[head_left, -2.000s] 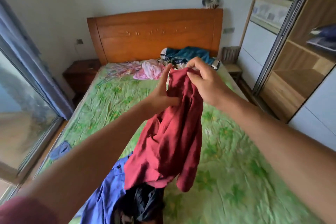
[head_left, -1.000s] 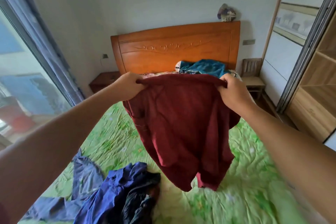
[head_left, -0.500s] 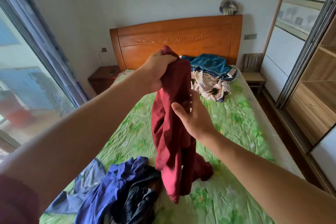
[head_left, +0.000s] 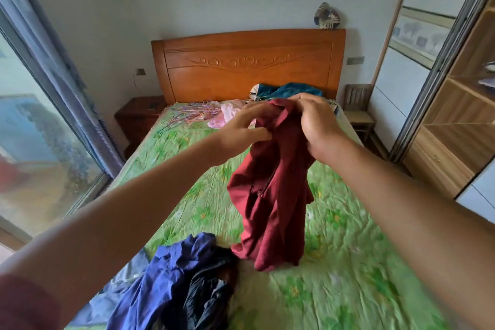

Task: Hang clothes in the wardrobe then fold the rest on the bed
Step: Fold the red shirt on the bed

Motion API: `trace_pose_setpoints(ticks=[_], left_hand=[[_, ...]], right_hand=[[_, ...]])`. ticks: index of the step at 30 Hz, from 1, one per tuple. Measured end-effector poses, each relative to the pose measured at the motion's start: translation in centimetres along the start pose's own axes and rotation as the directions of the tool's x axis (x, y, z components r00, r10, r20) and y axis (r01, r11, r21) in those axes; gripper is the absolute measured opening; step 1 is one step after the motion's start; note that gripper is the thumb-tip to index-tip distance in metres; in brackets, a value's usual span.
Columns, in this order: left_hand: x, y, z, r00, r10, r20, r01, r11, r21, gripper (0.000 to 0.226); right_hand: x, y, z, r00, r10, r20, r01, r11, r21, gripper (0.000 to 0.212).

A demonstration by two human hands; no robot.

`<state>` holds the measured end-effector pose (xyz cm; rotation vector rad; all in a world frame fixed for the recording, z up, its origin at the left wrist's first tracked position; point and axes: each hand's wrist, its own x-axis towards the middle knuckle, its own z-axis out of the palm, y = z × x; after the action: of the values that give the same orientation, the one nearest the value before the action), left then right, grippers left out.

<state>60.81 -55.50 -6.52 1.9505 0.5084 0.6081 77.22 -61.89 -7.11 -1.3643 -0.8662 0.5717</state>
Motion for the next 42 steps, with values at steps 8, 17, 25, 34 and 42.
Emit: trace_pose_setpoints(ticks=[8,17,25,34,42], left_hand=[[0.5,-3.4,1.0,0.989,0.142,0.036,-0.143,0.989,0.034,0.066],[1.1,-7.3,2.5,0.982,0.164,0.093,-0.154,0.982,-0.106,0.076],[-0.9,-14.7,6.9,0.928,-0.042,0.371,0.005,0.995,0.102,0.027],[0.9,-17.4,10.8,0.957,-0.111,0.268,0.066,0.983,0.172,0.019],[5.8,-14.8,1.9,1.0,0.014,0.019,-0.022,0.862,0.507,0.023]], right_hand=[[-2.5,-0.1,-1.7,0.973,0.01,0.233,0.096,0.894,-0.438,0.062],[-3.8,0.8,-2.8,0.964,-0.266,-0.013,0.224,0.838,-0.498,0.022],[-5.8,-1.9,-4.4,0.956,-0.086,-0.282,0.105,0.993,0.052,0.034],[-9.1,-3.0,-8.7,0.982,-0.077,-0.171,0.037,0.974,-0.224,0.019],[-7.8,5.2,-17.6,0.973,-0.091,-0.213,-0.133,0.532,-0.836,0.019]])
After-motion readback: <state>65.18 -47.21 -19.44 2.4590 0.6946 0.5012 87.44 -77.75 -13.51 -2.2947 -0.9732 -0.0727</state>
